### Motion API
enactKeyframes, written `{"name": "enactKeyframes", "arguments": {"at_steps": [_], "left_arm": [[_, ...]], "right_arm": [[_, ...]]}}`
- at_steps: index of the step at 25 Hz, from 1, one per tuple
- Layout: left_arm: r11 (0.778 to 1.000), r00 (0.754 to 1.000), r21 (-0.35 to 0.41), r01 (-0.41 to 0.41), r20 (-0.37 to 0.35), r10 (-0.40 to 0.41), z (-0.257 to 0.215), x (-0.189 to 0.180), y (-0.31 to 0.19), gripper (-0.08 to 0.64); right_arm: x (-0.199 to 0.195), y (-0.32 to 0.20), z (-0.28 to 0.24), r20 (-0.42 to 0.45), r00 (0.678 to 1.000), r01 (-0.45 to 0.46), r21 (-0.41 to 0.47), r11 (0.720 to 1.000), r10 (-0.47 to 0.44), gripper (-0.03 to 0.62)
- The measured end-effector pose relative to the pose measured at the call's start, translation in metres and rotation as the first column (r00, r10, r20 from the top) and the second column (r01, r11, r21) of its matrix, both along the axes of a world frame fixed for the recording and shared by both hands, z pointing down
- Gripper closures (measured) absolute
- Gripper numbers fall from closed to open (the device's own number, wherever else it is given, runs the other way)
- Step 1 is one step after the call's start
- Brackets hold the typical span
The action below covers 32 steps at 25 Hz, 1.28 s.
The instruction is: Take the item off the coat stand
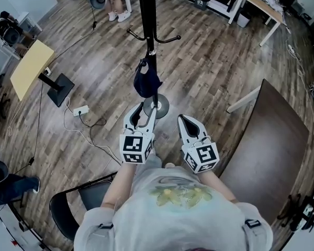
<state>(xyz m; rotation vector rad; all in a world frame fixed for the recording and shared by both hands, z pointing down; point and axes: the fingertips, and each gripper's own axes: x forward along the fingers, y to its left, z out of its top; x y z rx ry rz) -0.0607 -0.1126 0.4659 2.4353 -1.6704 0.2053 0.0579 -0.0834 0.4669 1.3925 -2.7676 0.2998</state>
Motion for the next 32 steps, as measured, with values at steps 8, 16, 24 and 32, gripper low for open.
{"name": "enactKeyframes", "arguments": {"at_steps": [8,16,24,32], "left_arm": [[1.0,1.0,0.004,0.017,0.003,-0.017,0.0,-0.01,-0.024,0.351],[0.999,1.0,-0.021,0.026,0.001,-0.026,0.007,-0.019,-0.047,0.316],[0.998,0.999,-0.034,0.049,0.019,-0.049,0.013,-0.027,-0.07,0.287],[0.997,0.998,-0.054,0.06,0.034,-0.058,0.024,-0.032,-0.088,0.272]], "right_arm": [[-0.007,-0.016,0.001,-0.007,1.0,-0.008,-0.001,1.0,0.008,0.586],[-0.013,-0.035,0.003,-0.028,1.0,-0.007,-0.005,1.0,0.007,0.586],[-0.02,-0.05,0.009,-0.035,0.999,-0.004,-0.017,1.0,0.003,0.586],[-0.024,-0.058,0.013,-0.035,0.999,-0.009,-0.027,1.0,0.008,0.586]]}}
